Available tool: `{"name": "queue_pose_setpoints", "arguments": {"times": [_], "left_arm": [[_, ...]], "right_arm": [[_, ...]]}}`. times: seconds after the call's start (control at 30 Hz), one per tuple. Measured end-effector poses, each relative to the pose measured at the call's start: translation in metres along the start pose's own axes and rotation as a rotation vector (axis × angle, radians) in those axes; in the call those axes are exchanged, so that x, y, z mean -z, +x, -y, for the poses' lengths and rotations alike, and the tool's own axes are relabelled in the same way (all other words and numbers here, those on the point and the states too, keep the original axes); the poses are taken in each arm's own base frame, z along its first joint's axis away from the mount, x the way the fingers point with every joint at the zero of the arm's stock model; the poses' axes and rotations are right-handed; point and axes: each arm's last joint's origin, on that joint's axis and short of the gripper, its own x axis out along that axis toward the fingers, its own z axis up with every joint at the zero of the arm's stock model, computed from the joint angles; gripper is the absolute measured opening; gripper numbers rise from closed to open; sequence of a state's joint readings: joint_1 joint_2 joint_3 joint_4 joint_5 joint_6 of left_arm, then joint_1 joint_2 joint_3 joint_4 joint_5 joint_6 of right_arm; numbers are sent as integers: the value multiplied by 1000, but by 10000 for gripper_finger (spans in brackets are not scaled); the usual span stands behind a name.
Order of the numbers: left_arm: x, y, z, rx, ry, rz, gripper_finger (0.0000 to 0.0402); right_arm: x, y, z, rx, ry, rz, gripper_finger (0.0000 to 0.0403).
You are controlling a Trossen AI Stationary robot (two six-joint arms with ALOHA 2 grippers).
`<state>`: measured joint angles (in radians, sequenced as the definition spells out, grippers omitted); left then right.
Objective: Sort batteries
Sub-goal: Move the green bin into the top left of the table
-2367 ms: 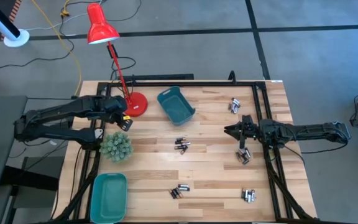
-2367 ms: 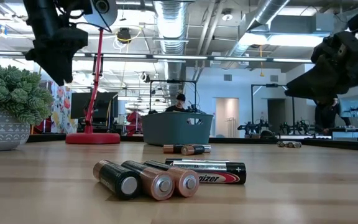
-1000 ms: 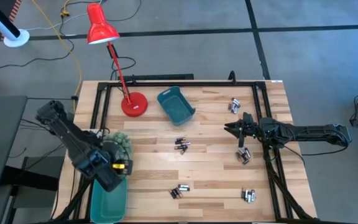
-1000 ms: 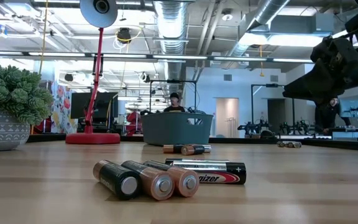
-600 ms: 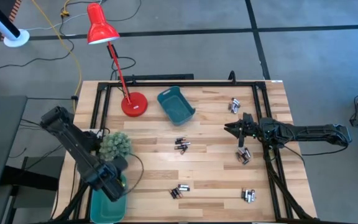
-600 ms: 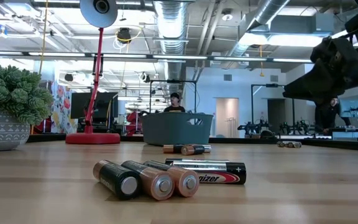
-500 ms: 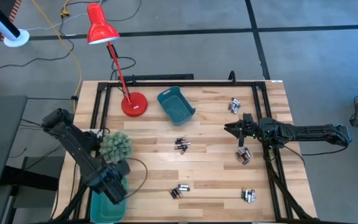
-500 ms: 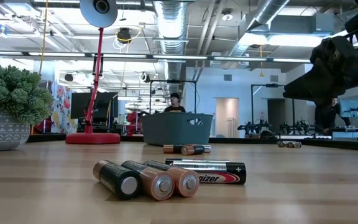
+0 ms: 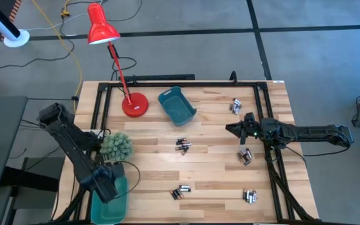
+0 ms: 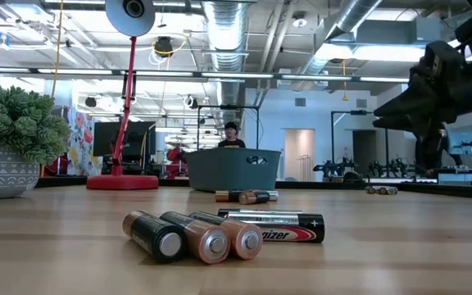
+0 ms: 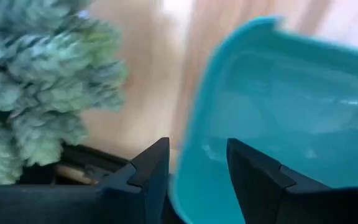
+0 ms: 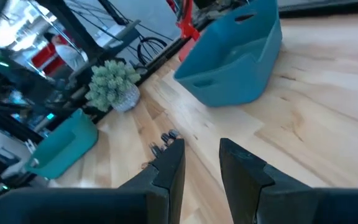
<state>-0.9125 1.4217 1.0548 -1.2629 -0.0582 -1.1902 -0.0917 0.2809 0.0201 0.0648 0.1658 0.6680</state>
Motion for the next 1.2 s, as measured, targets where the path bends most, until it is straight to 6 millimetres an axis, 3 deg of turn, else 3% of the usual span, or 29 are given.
{"name": "queue_pose_setpoints", "arguments": {"times": [0.23, 0.67, 0.77, 0.93, 1.2], "left_arm": [[12, 23, -25, 58, 38, 24, 154], [21, 66, -37, 146, 138, 25, 148], [19, 65, -32, 201, 126, 35, 117], [16, 63, -24, 286, 26, 48, 16], [9, 31, -10, 362, -76, 63, 2]], "right_arm": [[-1, 0, 0, -2, 76, 2, 118], [-2, 0, -1, -4, 96, 5, 118], [-2, 0, -1, -5, 96, 6, 118], [-2, 0, -1, -4, 96, 7, 118], [-6, 0, -1, -8, 135, 45, 118]]}}
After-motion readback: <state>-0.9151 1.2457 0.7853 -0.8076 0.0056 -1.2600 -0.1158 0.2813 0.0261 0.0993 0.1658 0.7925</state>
